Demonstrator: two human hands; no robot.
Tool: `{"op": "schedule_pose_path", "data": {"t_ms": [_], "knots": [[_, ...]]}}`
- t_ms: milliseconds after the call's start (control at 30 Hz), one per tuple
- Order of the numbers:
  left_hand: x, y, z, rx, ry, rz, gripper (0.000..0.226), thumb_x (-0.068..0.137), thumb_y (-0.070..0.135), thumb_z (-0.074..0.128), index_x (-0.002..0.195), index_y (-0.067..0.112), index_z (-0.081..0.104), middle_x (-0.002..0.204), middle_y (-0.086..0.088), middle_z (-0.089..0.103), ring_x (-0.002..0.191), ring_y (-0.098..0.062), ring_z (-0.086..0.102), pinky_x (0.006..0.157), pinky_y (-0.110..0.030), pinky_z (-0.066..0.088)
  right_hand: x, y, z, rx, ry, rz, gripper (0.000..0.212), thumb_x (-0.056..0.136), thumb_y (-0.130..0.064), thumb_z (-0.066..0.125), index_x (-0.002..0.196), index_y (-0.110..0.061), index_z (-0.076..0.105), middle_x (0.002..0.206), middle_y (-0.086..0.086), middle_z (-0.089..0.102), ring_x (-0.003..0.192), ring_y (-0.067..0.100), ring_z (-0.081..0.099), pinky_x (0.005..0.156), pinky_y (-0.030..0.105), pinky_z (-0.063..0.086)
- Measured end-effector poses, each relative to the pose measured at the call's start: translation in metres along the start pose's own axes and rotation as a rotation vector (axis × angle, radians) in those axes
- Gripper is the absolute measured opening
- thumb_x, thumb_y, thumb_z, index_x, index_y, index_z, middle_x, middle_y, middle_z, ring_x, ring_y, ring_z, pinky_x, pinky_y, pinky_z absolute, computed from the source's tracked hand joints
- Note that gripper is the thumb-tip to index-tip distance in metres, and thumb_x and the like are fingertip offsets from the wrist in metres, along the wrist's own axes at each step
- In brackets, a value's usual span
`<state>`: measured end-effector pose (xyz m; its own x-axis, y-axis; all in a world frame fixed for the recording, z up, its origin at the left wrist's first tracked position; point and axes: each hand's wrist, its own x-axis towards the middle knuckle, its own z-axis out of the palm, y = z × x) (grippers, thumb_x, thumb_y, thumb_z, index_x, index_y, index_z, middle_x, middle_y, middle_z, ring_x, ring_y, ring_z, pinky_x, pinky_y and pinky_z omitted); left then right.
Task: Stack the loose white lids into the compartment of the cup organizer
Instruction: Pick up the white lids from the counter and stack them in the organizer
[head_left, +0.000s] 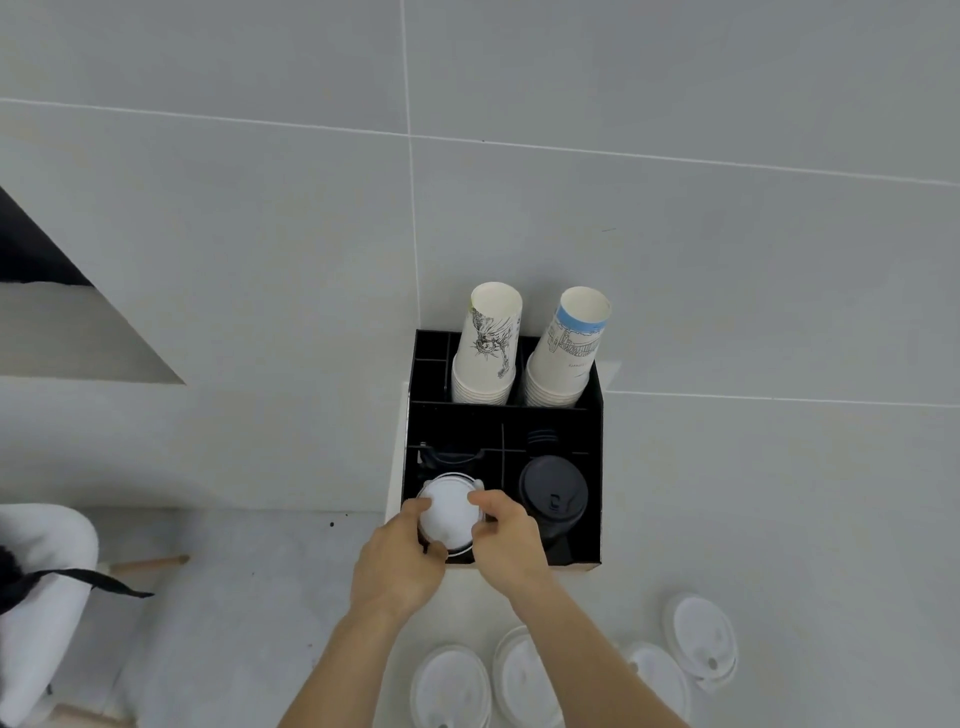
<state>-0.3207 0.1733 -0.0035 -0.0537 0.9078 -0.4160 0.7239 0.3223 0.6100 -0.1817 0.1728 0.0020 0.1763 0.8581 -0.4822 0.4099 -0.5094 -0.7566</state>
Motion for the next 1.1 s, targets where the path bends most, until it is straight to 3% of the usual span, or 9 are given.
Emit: {"op": "schedule_pose_path", "data": {"t_ms": [133,300,433,567,667,833,900,967,1100], "knots": [[-0.002,-0.001,0.004,0.077,0.02,0.052,0.057,0.086,0.026,0.059,0.141,0.032,0.046,0.126,0.005,0.065,0.108,-0.021,0.063,0.091,-0.039,0.054,0.0,0.004,0.002,-0.026,0.023,-0.011,0.047,0.095,0.002,0.047,0.135,-0.016,0.061,0.116,0.007,0.065,0.09,0.019,0.06,0.092,0.039,0.056],[-0.003,-0.001,0.004,0.182,0.072,0.152,0.054,0.09,0.022,0.056,0.143,0.029,0.046,0.155,0.012,0.039,0.124,-0.016,0.056,0.093,-0.035,0.052,-0.001,0.009,0.003,-0.09,0.062,-0.094,0.045,0.094,0.0,0.049,0.134,-0.016,0.063,0.102,0.003,0.067,0.087,0.016,0.062,0.087,0.033,0.057],[-0.003,0.004,0.006,0.276,0.029,0.183,0.056,0.093,0.022,0.05,0.147,0.03,0.04,0.159,0.015,0.03,0.131,-0.015,0.05,0.094,-0.034,0.052,-0.003,0.008,0.006,-0.225,0.056,-0.173,0.046,0.093,-0.004,0.048,0.134,-0.02,0.063,0.123,0.001,0.069,0.106,0.017,0.065,0.09,0.032,0.055],[0.001,0.008,0.009,0.309,-0.01,0.178,0.06,0.093,0.017,0.046,0.15,0.03,0.035,0.162,0.015,0.024,0.13,-0.016,0.051,0.093,-0.034,0.051,-0.002,0.006,0.006,-0.398,0.015,-0.23,0.05,0.092,-0.005,0.051,0.14,-0.02,0.057,0.147,-0.003,0.057,0.123,0.021,0.061,0.094,0.035,0.054],[0.003,0.005,0.01,0.319,-0.028,0.174,0.062,0.092,0.016,0.047,0.151,0.032,0.032,0.163,0.015,0.019,0.13,-0.016,0.05,0.091,-0.033,0.051,-0.002,0.004,0.008,-0.467,-0.008,-0.253,0.045,0.091,-0.004,0.052,0.135,-0.014,0.056,0.147,0.003,0.056,0.122,0.027,0.06,0.094,0.04,0.055],[0.0,-0.002,0.009,0.315,-0.027,0.2,0.068,0.092,0.014,0.044,0.153,0.037,0.023,0.164,0.022,0.011,0.128,-0.011,0.052,0.082,-0.029,0.051,-0.006,0.003,0.003,-0.462,-0.051,-0.266,0.055,0.094,-0.006,0.05,0.148,-0.016,0.046,0.157,0.004,0.046,0.134,0.026,0.052,0.104,0.039,0.05],[-0.004,-0.002,0.009,0.295,0.035,0.204,0.069,0.09,0.012,0.046,0.152,0.036,0.025,0.163,0.021,0.016,0.12,-0.015,0.058,0.078,-0.029,0.051,-0.012,0.003,-0.003,-0.388,0.019,-0.315,0.051,0.093,-0.005,0.051,0.142,-0.017,0.054,0.146,0.002,0.058,0.124,0.022,0.06,0.098,0.036,0.053],[-0.01,0.0,0.008,0.261,0.114,0.215,0.063,0.089,0.011,0.048,0.147,0.033,0.034,0.157,0.016,0.033,0.109,-0.02,0.064,0.074,-0.032,0.052,-0.02,0.005,-0.013,-0.282,0.117,-0.359,0.042,0.092,-0.004,0.051,0.129,-0.019,0.066,0.123,-0.003,0.071,0.106,0.016,0.067,0.089,0.033,0.056],[-0.028,0.008,0.018,0.144,0.232,0.231,0.039,0.09,0.015,0.051,0.126,0.032,0.054,0.118,0.014,0.066,0.091,-0.012,0.067,0.074,-0.031,0.054,-0.036,0.026,-0.043,-0.03,0.265,-0.29,0.031,0.093,-0.004,0.054,0.103,-0.026,0.075,0.076,-0.013,0.072,0.074,0.013,0.069,0.072,0.032,0.06]]}}
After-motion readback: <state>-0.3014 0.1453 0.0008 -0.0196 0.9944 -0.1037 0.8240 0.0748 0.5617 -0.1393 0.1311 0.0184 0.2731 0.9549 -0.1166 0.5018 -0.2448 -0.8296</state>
